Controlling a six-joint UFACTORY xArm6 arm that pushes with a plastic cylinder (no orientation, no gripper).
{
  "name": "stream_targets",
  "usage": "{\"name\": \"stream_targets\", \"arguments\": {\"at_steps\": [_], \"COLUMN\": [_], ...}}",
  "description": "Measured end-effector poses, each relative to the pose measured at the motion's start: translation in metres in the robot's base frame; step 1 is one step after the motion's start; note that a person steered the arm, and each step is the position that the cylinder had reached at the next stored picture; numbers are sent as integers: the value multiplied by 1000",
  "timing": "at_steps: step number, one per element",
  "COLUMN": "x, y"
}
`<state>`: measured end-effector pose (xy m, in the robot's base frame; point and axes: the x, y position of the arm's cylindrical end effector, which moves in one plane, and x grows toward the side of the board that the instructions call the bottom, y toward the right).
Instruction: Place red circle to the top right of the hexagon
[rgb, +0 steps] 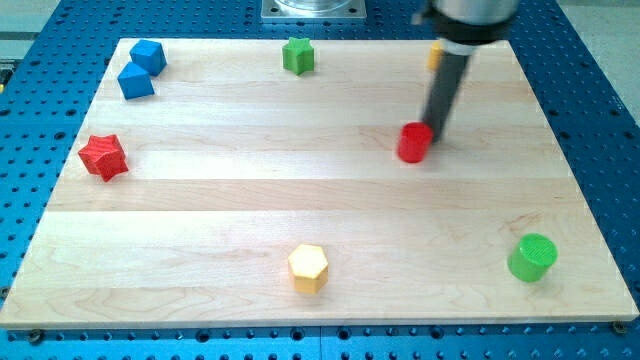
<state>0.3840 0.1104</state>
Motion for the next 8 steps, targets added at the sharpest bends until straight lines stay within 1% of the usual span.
{"name": "stream_targets", "arguments": {"at_steps": [1,2,3,4,5,6,7,8], "x": [-1,-2,-19,-21,-7,-1,1,29], "y": [-24,-25,-18,14,43,27,-21,15]}}
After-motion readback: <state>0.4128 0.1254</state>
